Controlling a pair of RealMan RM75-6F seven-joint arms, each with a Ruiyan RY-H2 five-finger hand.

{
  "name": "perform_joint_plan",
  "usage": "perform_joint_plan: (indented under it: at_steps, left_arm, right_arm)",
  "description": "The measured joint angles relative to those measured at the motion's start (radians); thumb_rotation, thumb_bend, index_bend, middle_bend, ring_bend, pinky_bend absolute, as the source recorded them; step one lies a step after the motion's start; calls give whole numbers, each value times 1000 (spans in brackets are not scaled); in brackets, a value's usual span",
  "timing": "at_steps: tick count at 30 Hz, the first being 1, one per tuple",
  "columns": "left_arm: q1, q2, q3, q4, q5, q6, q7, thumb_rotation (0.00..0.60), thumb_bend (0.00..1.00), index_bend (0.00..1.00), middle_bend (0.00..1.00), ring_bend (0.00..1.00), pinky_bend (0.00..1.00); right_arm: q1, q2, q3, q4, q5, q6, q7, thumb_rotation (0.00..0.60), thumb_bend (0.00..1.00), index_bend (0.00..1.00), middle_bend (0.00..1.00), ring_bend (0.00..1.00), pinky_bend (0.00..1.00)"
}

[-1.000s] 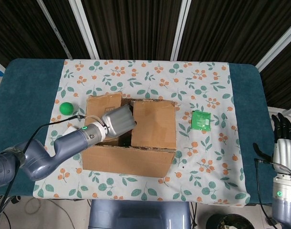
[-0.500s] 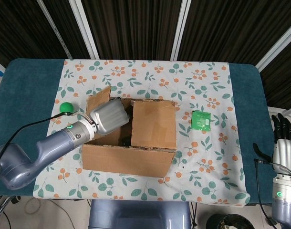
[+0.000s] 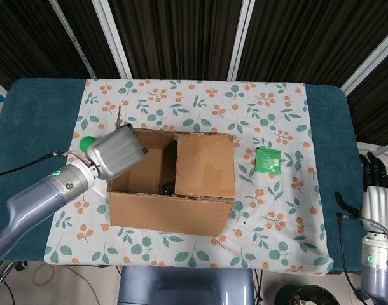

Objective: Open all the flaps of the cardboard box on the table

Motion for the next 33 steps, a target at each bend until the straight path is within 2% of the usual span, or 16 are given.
perform_joint_plan:
  at_steps: [16, 23, 28, 29, 31, 33]
  left_arm:
    - [260, 157, -29, -48, 107, 40, -64, 600, 1000, 429, 669, 448, 435]
    - [389, 161, -30, -39, 158, 84, -104, 600, 1000, 427, 667, 447, 435]
    - [485, 123, -32, -7, 192, 130, -137, 600, 992, 409, 649, 438, 433]
    - [502, 112, -33, 0, 197, 140, -144, 600, 957, 392, 627, 423, 429]
    - [543, 83, -34, 14, 204, 176, -161, 600, 824, 345, 556, 368, 403]
    - [588, 51, -35, 26, 211, 229, -180, 600, 610, 249, 416, 255, 321]
  right_arm:
    - [-4, -2, -3, -13, -10, -7, -7, 600, 302, 0, 0, 0, 231]
    - [-5, -1, -3, -18, -13, -7, -9, 600, 301, 0, 0, 0, 231]
    - [-5, 0, -5, -20, -14, -11, -13, 600, 302, 0, 0, 0, 231]
    - [-5, 0, -5, -20, -15, -11, -15, 600, 301, 0, 0, 0, 231]
    - [-5, 3, -4, -20, -16, -11, -19, 600, 301, 0, 0, 0, 231]
    - [-5, 6, -3, -21, -15, -12, -22, 600, 301, 0, 0, 0, 231]
